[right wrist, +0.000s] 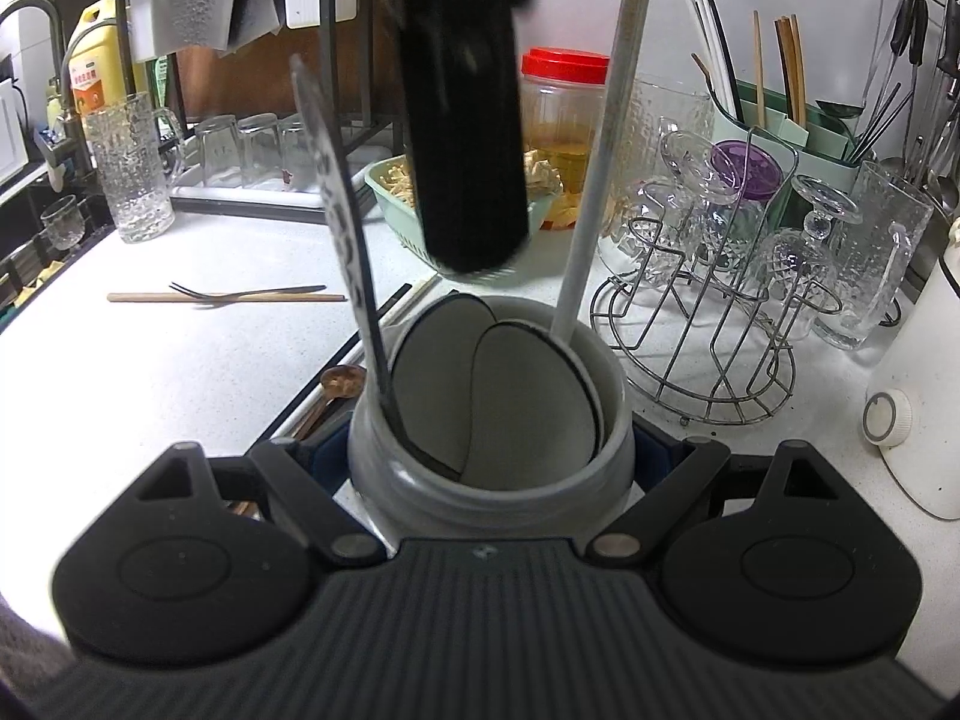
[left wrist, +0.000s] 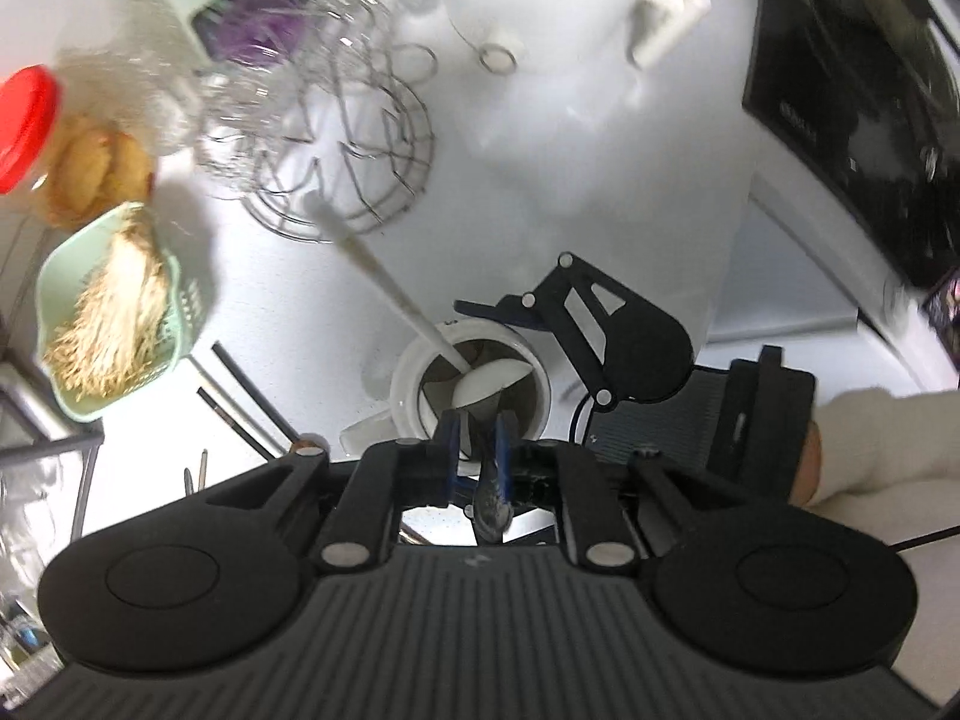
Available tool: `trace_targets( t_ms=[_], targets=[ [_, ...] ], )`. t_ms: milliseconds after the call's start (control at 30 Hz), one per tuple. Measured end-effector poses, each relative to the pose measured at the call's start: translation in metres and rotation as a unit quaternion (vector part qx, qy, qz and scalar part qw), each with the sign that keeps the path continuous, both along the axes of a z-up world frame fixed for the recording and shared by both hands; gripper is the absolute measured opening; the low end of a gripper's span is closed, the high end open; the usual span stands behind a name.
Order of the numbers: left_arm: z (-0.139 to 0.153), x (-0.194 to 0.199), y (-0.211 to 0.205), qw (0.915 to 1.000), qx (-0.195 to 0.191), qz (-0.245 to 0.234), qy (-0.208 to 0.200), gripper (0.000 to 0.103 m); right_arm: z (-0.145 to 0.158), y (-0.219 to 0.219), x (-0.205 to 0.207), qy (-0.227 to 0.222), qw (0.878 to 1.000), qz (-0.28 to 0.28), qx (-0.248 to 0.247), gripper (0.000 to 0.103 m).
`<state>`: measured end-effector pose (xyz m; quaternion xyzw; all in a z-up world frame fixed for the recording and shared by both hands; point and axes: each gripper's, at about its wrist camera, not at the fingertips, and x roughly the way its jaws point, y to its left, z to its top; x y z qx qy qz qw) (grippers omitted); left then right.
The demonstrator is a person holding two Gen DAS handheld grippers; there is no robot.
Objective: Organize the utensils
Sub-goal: 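Lower the silver spoon into the jar and open the left gripper, then move the left gripper to the silver fork on the counter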
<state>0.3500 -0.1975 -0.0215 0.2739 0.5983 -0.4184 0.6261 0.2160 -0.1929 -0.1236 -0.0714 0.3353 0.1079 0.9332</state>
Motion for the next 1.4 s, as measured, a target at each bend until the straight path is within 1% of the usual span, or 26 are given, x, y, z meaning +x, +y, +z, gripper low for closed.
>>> trace_targets(
  t_ms=[100, 200, 300, 400, 500, 700, 767, 833, 1000, 1033, 1067, 1100, 1267, 1400],
  targets=[
    [0.011, -0.001, 0.016, 0.9990, -0.028, 0.031, -0.015, 0.017, 0.000, 0.000, 0.000, 0.001, 1.000, 0.000, 0.000, 0.091],
    [0.016, -0.002, 0.034, 0.9952, -0.064, 0.068, -0.028, 0.017, 0.000, 0.000, 0.001, 0.002, 1.000, 0.003, -0.001, 0.091],
    [0.018, -0.003, 0.051, 0.9872, -0.102, 0.119, -0.030, 0.017, 0.000, -0.001, 0.002, 0.004, 1.000, 0.008, -0.001, 0.091],
    [0.020, -0.008, 0.066, 0.9776, -0.133, 0.155, -0.050, 0.017, 0.000, -0.002, 0.002, 0.007, 1.000, 0.010, 0.000, 0.091],
    [0.026, -0.016, 0.082, 0.9666, -0.153, 0.190, -0.079, 0.017, 0.001, -0.002, 0.003, 0.008, 1.000, 0.011, 0.000, 0.091],
    [0.029, -0.034, 0.116, 0.9391, -0.188, 0.259, -0.125, 0.017, 0.001, -0.002, 0.003, 0.008, 1.000, 0.009, 0.003, 0.091],
    [0.025, -0.039, 0.125, 0.9277, -0.200, 0.287, -0.131, 0.017, 0.002, -0.003, 0.003, 0.008, 1.000, 0.006, 0.010, 0.091],
    [0.019, -0.044, 0.132, 0.9173, -0.213, 0.313, -0.124, 0.017, 0.002, -0.004, 0.004, 0.008, 1.000, 0.006, 0.014, 0.091],
    [0.003, -0.060, 0.143, 0.9020, -0.223, 0.347, -0.128, 0.017, 0.005, -0.004, 0.003, 0.003, 1.000, 0.004, 0.017, 0.090],
    [0.001, -0.062, 0.145, 0.8991, -0.224, 0.353, -0.129, 0.017, 0.005, -0.004, 0.003, 0.004, 1.000, 0.007, 0.022, 0.094],
    [-0.001, -0.064, 0.147, 0.8970, -0.224, 0.358, -0.130, 0.017, 0.006, -0.004, 0.003, 0.003, 1.000, 0.007, 0.026, 0.103],
    [-0.003, -0.066, 0.150, 0.8951, -0.223, 0.363, -0.132, 0.017, 0.006, -0.004, 0.002, 0.000, 1.000, 0.005, 0.026, 0.103],
    [-0.010, -0.070, 0.167, 0.8883, -0.215, 0.378, -0.146, 0.017, 0.008, -0.003, -0.002, 0.003, 0.999, 0.009, 0.033, 0.103],
    [-0.016, -0.070, 0.179, 0.8856, -0.209, 0.385, -0.154, 0.017, 0.014, -0.009, -0.007, -0.004, 0.999, -0.008, 0.049, 0.103]
  ],
)
